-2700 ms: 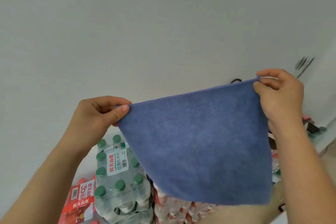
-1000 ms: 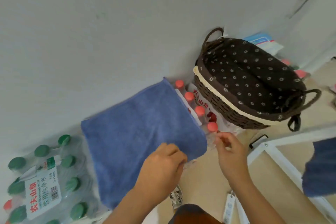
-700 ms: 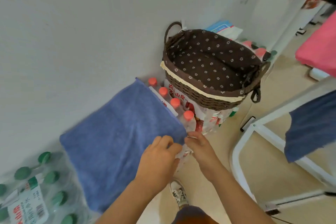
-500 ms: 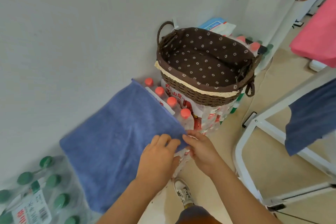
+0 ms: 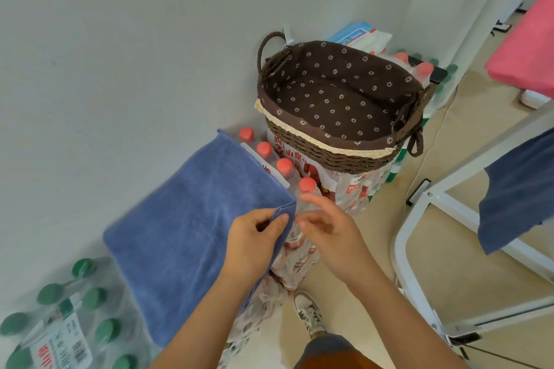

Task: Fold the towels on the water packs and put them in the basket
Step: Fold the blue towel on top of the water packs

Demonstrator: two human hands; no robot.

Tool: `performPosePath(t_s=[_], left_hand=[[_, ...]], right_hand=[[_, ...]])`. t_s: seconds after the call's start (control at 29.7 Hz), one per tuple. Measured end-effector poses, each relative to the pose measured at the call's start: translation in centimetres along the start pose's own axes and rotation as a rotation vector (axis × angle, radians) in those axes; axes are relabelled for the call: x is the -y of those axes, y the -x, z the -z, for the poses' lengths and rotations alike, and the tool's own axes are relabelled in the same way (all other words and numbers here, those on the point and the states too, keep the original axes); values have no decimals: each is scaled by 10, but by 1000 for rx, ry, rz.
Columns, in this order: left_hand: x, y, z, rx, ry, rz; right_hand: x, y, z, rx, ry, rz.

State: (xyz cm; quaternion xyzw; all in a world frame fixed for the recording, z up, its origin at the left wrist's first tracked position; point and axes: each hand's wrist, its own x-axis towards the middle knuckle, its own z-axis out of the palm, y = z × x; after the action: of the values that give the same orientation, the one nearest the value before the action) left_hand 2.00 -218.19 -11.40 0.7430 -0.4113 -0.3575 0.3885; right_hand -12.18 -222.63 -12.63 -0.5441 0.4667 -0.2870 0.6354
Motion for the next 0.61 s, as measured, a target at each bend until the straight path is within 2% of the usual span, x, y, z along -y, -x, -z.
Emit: performPosePath(t_s=[0.13, 0.27, 0.34, 0.44, 0.61], left_hand=[[0, -1, -7, 25, -200, -186], [0, 0, -10, 26, -361, -308], [7, 6, -11, 19, -508, -320], [28, 23, -2, 48, -719, -229], [59, 54, 17, 44, -734, -212]], right_hand=[[3, -13, 4, 24, 541, 331], [7, -25, 22, 60, 702, 443], [9, -29, 30, 50, 698, 430], [11, -35, 37, 25, 628, 331], [1, -42, 42, -10, 305, 117]])
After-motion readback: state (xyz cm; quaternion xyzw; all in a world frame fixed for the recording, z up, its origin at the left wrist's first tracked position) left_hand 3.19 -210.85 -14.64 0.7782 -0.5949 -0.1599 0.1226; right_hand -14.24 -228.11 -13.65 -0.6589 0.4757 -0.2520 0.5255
